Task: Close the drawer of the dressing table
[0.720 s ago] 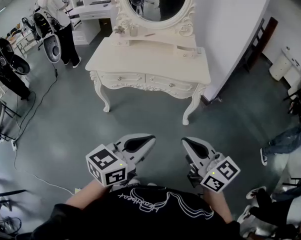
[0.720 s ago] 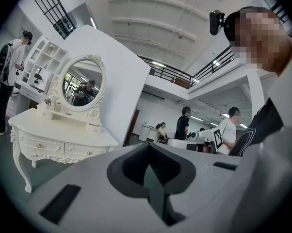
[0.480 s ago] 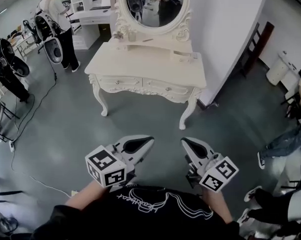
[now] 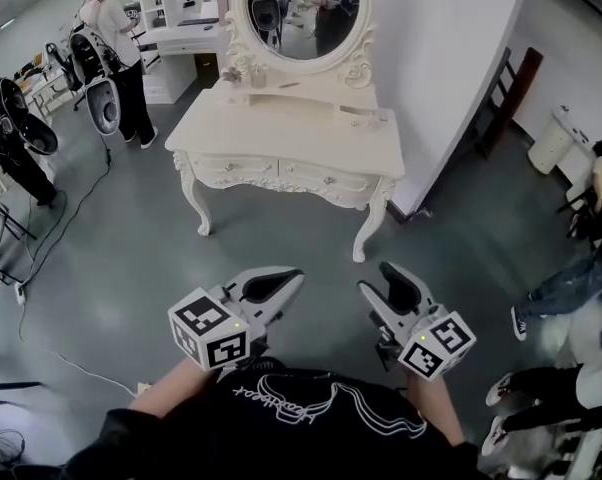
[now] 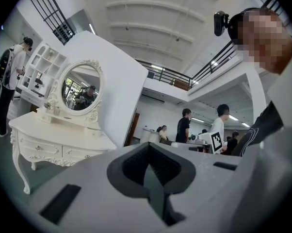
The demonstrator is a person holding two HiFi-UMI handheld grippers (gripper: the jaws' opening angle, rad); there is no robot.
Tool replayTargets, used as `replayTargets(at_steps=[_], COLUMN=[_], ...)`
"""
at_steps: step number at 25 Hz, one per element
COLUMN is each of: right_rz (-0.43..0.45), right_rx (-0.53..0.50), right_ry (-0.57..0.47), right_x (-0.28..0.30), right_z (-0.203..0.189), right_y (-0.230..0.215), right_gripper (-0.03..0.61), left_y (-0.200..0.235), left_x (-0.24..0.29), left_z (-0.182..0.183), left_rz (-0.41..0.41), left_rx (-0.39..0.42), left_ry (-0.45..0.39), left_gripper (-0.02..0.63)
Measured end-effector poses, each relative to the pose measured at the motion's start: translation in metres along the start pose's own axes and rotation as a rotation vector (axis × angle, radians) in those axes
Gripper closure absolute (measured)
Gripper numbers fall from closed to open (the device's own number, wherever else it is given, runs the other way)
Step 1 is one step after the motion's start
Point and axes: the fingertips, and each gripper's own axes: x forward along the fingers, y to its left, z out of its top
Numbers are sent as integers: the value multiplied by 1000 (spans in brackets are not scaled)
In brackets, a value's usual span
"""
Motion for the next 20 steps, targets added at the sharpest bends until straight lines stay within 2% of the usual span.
replayTargets(at_steps=[6,20], right_rz=[-35,-89], right_rx=[-11,-11], right_ry=[30,47], right_x=[2,46], right_z=[-11,-12], right_y=[-15,-76], right_gripper=[282,287], left_y=[10,75], left_x=[4,53], left_z=[-4,1], left_rz=[15,6], left_rx=[-11,-29], left_ry=[7,24], left_gripper=[611,611])
